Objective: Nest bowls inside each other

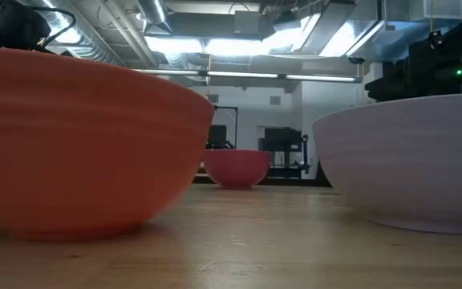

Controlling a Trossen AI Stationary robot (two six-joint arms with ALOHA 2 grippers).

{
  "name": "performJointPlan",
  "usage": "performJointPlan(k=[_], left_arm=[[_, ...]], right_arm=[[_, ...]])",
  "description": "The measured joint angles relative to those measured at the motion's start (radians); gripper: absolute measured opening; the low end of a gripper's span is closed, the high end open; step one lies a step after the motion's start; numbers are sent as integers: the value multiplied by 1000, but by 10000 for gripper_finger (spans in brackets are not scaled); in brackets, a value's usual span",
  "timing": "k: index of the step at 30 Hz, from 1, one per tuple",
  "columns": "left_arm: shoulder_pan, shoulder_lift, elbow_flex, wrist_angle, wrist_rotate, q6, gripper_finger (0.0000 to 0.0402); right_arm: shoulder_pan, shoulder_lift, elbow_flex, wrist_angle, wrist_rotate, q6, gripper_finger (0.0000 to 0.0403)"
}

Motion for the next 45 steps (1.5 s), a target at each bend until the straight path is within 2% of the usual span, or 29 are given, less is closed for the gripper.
performJointPlan(k=[29, 36, 39, 45], left_arm=[[0, 0, 0, 0, 0, 0, 95], [0, 0, 0, 0, 0, 0, 95], [0, 0, 0, 0, 0, 0, 95], [0, 0, 0, 0, 0, 0, 95]], right_arm=[[0, 0, 0, 53, 2, 0, 158], [0, 0, 0, 58, 5, 94, 158], [0, 0, 0, 59, 38, 134, 158], [0, 0, 0, 83, 51, 135, 158]])
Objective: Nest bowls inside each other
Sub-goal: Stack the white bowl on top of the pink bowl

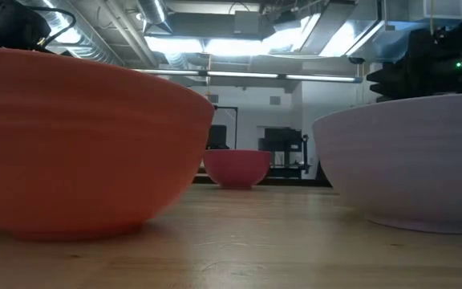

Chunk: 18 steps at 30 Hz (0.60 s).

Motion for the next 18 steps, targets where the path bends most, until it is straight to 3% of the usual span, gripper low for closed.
performJointPlan(k=[18], left_arm=[[0, 0, 0, 0, 0, 0, 95]], right_arm=[[0, 0, 0, 13, -87, -5, 158]])
